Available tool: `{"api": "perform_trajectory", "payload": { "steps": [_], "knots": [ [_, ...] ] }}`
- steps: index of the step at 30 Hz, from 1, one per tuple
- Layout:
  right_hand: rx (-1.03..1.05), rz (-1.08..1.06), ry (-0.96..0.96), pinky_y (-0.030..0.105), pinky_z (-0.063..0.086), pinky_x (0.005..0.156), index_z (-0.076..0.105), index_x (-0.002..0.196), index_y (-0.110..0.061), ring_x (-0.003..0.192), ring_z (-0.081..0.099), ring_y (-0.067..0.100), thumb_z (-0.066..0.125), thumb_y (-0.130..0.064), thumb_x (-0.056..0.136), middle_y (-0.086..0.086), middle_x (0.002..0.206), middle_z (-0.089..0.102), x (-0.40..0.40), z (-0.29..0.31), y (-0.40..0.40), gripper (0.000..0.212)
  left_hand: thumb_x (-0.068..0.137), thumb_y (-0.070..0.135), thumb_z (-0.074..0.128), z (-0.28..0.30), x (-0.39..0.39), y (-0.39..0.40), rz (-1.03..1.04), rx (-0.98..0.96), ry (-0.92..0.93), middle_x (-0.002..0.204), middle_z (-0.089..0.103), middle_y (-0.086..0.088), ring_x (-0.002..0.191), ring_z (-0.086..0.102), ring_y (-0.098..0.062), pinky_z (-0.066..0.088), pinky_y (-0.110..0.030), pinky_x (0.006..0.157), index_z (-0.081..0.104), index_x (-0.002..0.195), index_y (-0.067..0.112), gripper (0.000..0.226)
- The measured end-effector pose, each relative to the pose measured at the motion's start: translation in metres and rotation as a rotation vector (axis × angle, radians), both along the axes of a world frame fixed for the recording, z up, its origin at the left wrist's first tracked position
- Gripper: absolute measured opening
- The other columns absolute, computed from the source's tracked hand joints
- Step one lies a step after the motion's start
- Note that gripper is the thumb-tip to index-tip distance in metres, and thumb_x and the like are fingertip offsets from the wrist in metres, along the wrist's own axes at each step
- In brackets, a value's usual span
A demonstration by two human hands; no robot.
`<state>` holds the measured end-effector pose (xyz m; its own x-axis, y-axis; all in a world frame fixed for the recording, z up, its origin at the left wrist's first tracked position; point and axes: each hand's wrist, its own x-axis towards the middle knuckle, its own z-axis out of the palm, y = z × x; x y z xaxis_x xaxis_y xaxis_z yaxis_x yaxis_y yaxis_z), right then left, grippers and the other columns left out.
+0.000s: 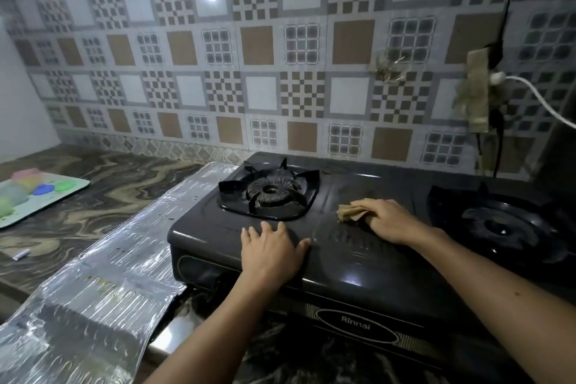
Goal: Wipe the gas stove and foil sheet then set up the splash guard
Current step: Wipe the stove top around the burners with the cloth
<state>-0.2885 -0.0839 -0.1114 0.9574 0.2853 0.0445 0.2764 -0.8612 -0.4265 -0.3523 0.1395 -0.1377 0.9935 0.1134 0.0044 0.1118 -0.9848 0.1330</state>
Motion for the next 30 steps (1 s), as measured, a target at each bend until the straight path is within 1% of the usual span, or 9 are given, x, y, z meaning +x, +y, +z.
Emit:
{"api": "perform_trajectory", "payload": {
  "steps": [5,8,10,13,17,21,25,28,30],
  "knots": [
    [-0.075,-0.085,-0.008,0.042,0.037,0.101,0.047,0.134,-0.032,0.126,0.047,0.03,0.041,-0.017,0.087,0.002,0.139,0.051,-0.005,-0.01,0.008,0.049,0.088,0.07,0.033,0.002,0.003,-0.012,-0.049,-0.002,0.022,0.142,0.044,-0.019,0.134,0.037,-0.038,0.023,-0.048,0.114,0.045,0.136,0.017,0.073],
    [-0.142,-0.06,-0.056,0.039,0.036,0.102,0.043,0.136,-0.035,0.127,0.045,0.027,0.039,-0.016,0.086,-0.002,0.142,0.048,-0.018,-0.009,0.016,0.053,0.088,0.068,0.036,0.003,0.004,-0.015,-0.081,-0.001,-0.002,0.133,0.052,-0.017,0.127,0.045,-0.032,0.031,-0.042,0.109,0.052,0.128,0.019,0.065],
    [-0.155,0.031,-0.092,0.035,0.034,0.104,0.042,0.137,-0.039,0.129,0.043,0.023,0.039,-0.014,0.087,-0.009,0.144,0.046,-0.03,-0.004,0.025,0.056,0.088,0.067,0.038,0.007,0.004,-0.016,-0.09,0.002,-0.004,0.128,0.055,-0.016,0.122,0.05,-0.031,0.038,-0.041,0.103,0.055,0.124,0.02,0.061],
    [-0.116,0.132,-0.097,0.037,0.036,0.102,0.047,0.131,-0.046,0.129,0.045,0.021,0.04,-0.017,0.086,-0.015,0.14,0.049,-0.043,-0.002,0.039,0.054,0.088,0.065,0.042,0.012,0.005,-0.015,-0.099,-0.004,0.019,0.122,0.057,-0.015,0.116,0.053,-0.033,0.045,-0.039,0.09,0.056,0.119,0.019,0.058],
    [-0.078,0.098,-0.085,0.041,0.048,0.092,0.061,0.115,-0.043,0.114,0.058,0.024,0.046,-0.022,0.081,-0.011,0.123,0.064,-0.043,0.003,0.029,0.042,0.086,0.068,0.043,0.013,0.009,-0.014,-0.11,0.004,0.036,0.121,0.059,-0.013,0.114,0.055,-0.033,0.047,-0.039,0.086,0.057,0.114,0.019,0.059],
    [-0.117,0.06,-0.114,0.037,0.052,0.083,0.067,0.109,-0.041,0.105,0.062,0.024,0.047,-0.021,0.08,-0.008,0.113,0.07,-0.042,0.009,0.023,0.04,0.086,0.067,0.045,0.015,0.011,-0.014,-0.113,-0.001,0.035,0.121,0.06,-0.011,0.114,0.055,-0.031,0.047,-0.038,0.088,0.059,0.116,0.019,0.059],
    [-0.13,0.05,-0.125,0.037,0.051,0.079,0.069,0.102,-0.037,0.101,0.063,0.025,0.048,-0.02,0.08,-0.006,0.108,0.07,-0.036,0.009,0.024,0.034,0.086,0.067,0.044,0.014,0.006,-0.014,-0.105,-0.023,0.027,0.123,0.051,-0.012,0.116,0.052,-0.032,0.046,-0.04,0.091,0.058,0.119,0.018,0.061],
    [-0.111,0.077,-0.134,0.037,0.048,0.089,0.063,0.113,-0.038,0.113,0.058,0.021,0.046,-0.018,0.086,-0.01,0.121,0.064,-0.032,0.002,0.022,0.038,0.087,0.066,0.045,0.016,0.003,-0.014,-0.13,0.016,-0.038,0.131,0.043,-0.009,0.127,0.041,-0.029,0.04,-0.042,0.101,0.061,0.115,0.023,0.054],
    [-0.104,0.12,-0.108,0.037,0.036,0.105,0.051,0.131,-0.04,0.134,0.041,0.017,0.043,-0.013,0.089,-0.013,0.14,0.051,-0.024,-0.003,0.023,0.051,0.087,0.065,0.045,0.017,0.006,-0.012,-0.219,0.075,-0.128,0.149,0.031,-0.008,0.141,0.024,-0.026,0.027,-0.043,0.113,0.058,0.12,0.031,0.049]
  ]
}}
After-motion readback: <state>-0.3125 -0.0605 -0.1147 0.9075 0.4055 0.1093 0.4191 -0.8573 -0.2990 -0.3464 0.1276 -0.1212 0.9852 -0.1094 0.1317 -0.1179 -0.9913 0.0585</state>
